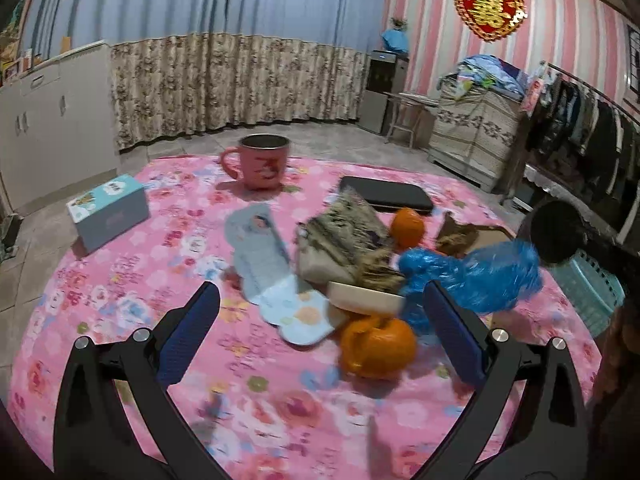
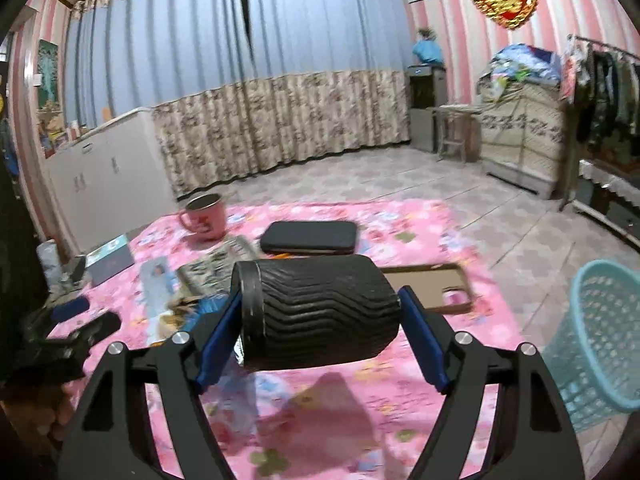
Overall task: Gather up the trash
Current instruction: 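Grasp the blue plastic bag with the left gripper, then carry the cylinder over the blue basket and open the right gripper while the left gripper carries the bag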
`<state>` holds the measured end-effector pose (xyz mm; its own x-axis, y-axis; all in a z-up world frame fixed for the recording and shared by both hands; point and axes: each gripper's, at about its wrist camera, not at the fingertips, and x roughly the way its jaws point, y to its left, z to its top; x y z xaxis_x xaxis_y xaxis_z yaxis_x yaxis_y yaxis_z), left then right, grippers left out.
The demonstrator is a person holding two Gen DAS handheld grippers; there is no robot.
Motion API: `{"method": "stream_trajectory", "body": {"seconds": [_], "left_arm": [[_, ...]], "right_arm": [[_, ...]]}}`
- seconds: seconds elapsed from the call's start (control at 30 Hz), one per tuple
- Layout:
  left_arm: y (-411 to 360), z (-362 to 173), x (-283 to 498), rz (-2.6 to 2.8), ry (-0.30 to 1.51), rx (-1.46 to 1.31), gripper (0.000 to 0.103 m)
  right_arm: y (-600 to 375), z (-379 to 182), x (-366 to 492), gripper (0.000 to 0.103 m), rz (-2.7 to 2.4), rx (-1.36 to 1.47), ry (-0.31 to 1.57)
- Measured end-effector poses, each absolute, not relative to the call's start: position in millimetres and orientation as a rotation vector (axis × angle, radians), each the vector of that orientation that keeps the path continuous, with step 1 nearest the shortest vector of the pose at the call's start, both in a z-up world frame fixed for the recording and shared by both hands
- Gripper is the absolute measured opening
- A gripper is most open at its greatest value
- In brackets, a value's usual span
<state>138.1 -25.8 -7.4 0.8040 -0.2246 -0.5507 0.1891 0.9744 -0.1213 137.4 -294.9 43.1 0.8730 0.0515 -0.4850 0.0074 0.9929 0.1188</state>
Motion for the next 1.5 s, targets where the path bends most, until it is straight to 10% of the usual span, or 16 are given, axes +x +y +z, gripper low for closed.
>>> {"method": "stream_trajectory", "body": {"seconds": [0.5,0.8,0.97,1.5], "left_arm": [[-133,-27,135,-0.337,0.654,0.040,0.098],[-157,-53,174,-0.295,0.822,0.085,0.055],[-148,-51,183,-0.295,0.831,0.049,0.013],[-151,31,158,-0.308,0.633,0.041,0.011]], "right_arm": [[-382,46,121,0.075,-0.069,0.245,0.503],[-379,45,120,0.075,-0.053,0.265,0.497],[-376,44,120,0.075,-0.053,0.270,0.500],[-367,63,105,0.075,-0.063,0.207,0.445]]}}
